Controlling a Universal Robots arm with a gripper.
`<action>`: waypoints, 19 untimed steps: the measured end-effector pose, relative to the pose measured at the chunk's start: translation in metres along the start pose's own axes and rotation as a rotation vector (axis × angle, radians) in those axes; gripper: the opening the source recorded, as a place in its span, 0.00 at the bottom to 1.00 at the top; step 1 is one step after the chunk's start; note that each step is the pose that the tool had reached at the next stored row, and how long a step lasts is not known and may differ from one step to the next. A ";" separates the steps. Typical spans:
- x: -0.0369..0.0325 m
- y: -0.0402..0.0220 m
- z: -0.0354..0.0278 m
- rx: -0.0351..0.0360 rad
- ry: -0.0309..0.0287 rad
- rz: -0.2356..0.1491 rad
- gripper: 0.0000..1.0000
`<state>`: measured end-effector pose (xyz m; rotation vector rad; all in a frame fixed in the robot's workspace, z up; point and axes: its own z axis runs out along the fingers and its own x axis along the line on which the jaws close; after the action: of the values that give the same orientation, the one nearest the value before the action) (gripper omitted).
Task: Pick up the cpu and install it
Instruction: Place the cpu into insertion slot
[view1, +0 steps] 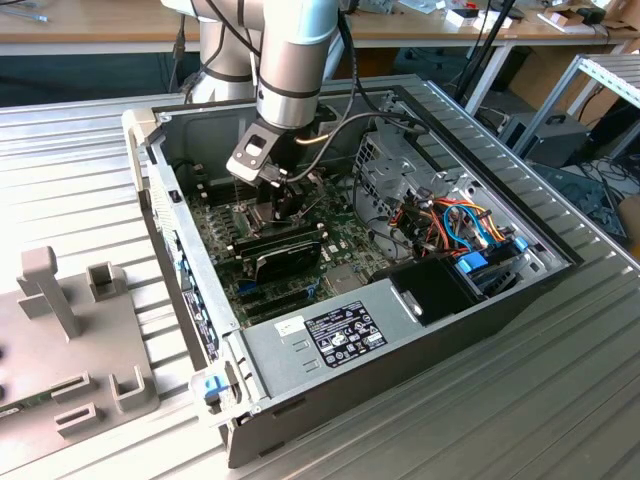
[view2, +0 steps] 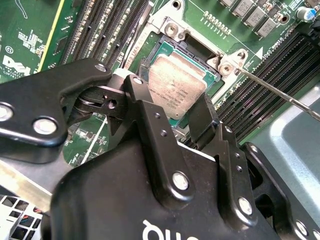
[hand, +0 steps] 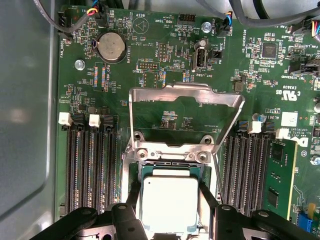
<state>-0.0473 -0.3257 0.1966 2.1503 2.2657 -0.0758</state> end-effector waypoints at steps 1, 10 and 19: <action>0.0000 0.0001 0.0001 -0.0003 0.0000 0.000 0.56; -0.0001 0.0003 -0.0025 -0.0001 0.0001 0.000 0.62; -0.0009 -0.0005 -0.0235 -0.0001 0.0001 0.000 0.62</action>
<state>-0.0472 -0.3256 0.2201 2.1503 2.2657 -0.0756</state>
